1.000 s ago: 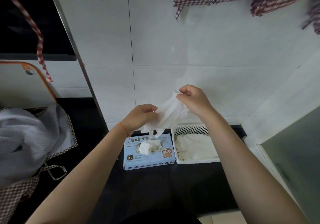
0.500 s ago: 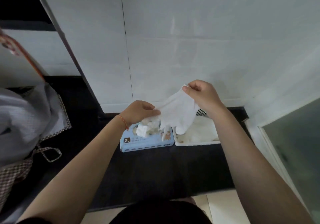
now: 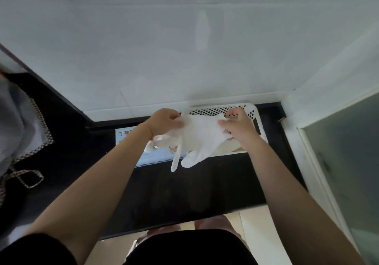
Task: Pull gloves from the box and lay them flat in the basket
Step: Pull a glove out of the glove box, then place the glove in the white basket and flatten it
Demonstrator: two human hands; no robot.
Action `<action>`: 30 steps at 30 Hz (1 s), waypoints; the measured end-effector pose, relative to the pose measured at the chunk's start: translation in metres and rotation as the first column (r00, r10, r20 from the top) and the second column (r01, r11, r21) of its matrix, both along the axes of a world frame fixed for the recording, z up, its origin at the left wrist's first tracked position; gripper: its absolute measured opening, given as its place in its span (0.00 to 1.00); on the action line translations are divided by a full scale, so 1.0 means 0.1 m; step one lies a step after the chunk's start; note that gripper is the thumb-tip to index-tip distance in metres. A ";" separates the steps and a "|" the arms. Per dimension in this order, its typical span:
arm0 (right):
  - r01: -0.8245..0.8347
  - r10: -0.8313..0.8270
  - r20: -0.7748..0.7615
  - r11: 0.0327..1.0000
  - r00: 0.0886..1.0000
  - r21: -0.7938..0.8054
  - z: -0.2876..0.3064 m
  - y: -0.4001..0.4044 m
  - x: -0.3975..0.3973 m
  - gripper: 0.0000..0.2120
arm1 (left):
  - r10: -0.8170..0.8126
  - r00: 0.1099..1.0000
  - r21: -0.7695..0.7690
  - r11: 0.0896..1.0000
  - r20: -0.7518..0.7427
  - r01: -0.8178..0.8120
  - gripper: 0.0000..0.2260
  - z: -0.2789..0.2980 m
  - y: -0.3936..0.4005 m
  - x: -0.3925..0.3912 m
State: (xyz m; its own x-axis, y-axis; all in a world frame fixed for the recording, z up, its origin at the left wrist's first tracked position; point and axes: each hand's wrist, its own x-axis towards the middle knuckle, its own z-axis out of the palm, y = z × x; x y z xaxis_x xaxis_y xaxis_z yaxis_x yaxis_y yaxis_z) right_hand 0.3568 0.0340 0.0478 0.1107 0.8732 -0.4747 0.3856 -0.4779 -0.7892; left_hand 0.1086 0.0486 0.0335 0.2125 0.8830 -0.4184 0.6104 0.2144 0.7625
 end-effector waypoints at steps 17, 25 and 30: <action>-0.389 0.388 0.376 0.918 0.842 -0.077 -0.75 0.33 0.84 0.16 | -0.176 0.590 0.140 0.882 -0.788 0.449 0.14 -0.54 0.39 1.14; -0.493 0.473 0.513 0.863 0.716 -0.109 -0.82 0.38 0.85 0.19 | -0.282 0.536 -0.036 0.906 -0.796 0.423 0.22 -0.65 0.08 1.27; -0.580 0.538 0.610 0.800 0.582 -0.152 -0.75 0.41 0.88 0.17 | -0.258 0.419 -0.075 0.911 -0.871 0.406 0.16 -0.62 0.06 1.27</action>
State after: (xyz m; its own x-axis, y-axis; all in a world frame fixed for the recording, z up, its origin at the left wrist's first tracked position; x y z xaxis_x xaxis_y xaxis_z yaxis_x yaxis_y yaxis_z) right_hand 0.4450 0.0755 -0.0267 -0.1717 0.8843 -0.4343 0.9513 0.0343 -0.3063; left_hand 0.2351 0.0548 -0.0287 0.1076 0.8843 -0.4544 0.9621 -0.2078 -0.1764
